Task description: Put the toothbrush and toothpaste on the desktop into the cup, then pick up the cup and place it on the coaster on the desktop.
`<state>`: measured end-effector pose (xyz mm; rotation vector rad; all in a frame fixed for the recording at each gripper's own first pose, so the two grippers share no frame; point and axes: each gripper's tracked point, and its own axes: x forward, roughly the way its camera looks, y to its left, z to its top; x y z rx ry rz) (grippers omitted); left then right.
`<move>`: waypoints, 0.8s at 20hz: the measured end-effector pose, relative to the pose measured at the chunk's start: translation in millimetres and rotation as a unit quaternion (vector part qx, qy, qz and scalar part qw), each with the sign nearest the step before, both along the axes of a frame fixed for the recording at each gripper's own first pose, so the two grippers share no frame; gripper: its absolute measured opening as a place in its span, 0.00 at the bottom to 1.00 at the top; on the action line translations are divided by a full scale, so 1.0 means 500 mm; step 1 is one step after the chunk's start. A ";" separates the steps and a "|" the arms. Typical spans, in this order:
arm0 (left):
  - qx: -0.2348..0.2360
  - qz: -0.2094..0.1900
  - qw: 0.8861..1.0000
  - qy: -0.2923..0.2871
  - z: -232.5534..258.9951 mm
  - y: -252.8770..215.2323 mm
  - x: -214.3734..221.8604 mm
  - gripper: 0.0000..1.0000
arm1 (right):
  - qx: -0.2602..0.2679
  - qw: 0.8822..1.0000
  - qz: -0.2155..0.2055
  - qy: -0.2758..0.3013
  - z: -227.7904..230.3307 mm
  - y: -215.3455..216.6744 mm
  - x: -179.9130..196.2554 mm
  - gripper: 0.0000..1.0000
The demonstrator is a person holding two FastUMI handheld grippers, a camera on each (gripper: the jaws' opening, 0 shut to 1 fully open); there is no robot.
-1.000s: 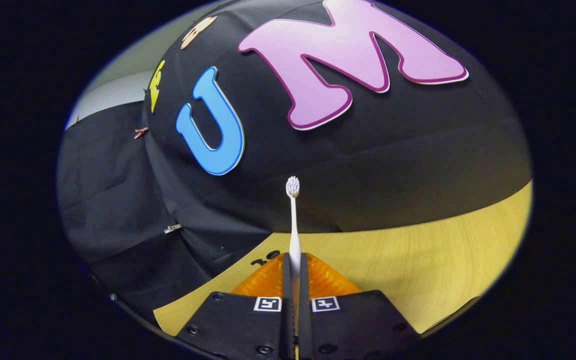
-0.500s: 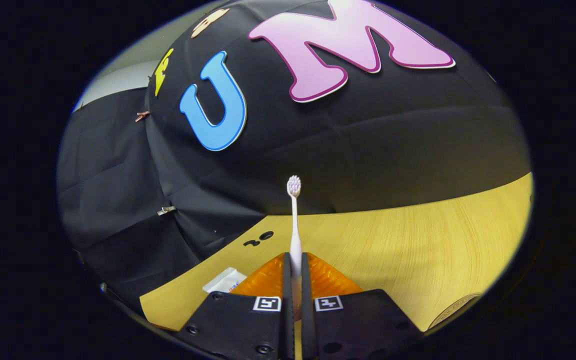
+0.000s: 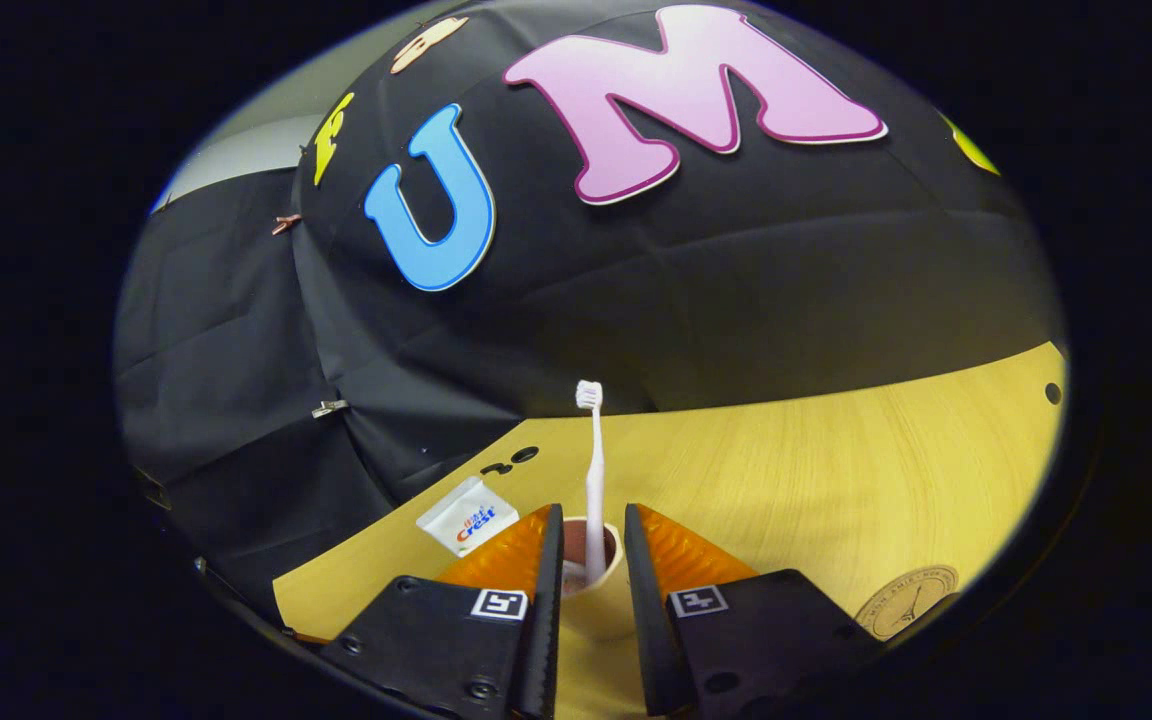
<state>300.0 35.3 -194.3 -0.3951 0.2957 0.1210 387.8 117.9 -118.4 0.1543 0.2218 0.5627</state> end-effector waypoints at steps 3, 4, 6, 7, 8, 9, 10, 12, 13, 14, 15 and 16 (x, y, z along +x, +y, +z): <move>0.017 -0.004 1.000 -0.005 0.033 0.014 0.020 0.98 | -0.001 1.000 -0.007 0.007 0.013 -0.049 -0.033 0.62; 0.025 -0.009 1.000 -0.008 0.042 0.016 0.025 0.98 | -0.009 1.000 -0.011 0.007 0.013 -0.068 -0.041 0.73; 0.044 -0.031 0.999 -0.009 0.061 0.014 0.041 0.98 | -0.034 0.999 -0.025 -0.003 0.020 -0.114 -0.048 0.96; 0.055 -0.045 0.997 -0.008 0.067 0.016 0.052 0.98 | -0.046 0.998 -0.034 -0.009 0.029 -0.139 -0.051 0.97; 0.063 -0.058 0.996 -0.006 0.075 0.015 0.061 0.98 | -0.053 0.998 -0.042 -0.011 0.039 -0.161 -0.054 0.98; 0.068 -0.071 0.995 -0.005 0.085 0.014 0.073 0.98 | -0.055 0.997 -0.050 -0.009 0.047 -0.183 -0.059 0.98; 0.069 -0.083 0.994 -0.003 0.095 0.011 0.086 0.98 | -0.052 0.997 -0.057 -0.004 0.053 -0.202 -0.065 0.98; 0.068 -0.102 0.992 0.003 0.111 0.010 0.113 0.98 | -0.048 0.996 -0.078 -0.001 0.062 -0.245 -0.070 0.98; 0.073 -0.107 0.992 0.009 0.114 0.014 0.127 0.98 | -0.050 0.995 -0.090 0.001 0.063 -0.269 -0.075 0.98; 0.080 -0.112 0.990 0.015 0.117 0.017 0.141 0.98 | -0.051 0.994 -0.101 0.003 0.066 -0.292 -0.079 0.98; 0.090 -0.119 0.989 0.024 0.119 0.021 0.154 0.98 | -0.051 0.993 -0.111 0.004 0.070 -0.314 -0.083 0.98; 0.098 -0.128 0.986 0.032 0.120 0.024 0.169 0.98 | -0.052 0.991 -0.121 0.006 0.074 -0.338 -0.087 0.98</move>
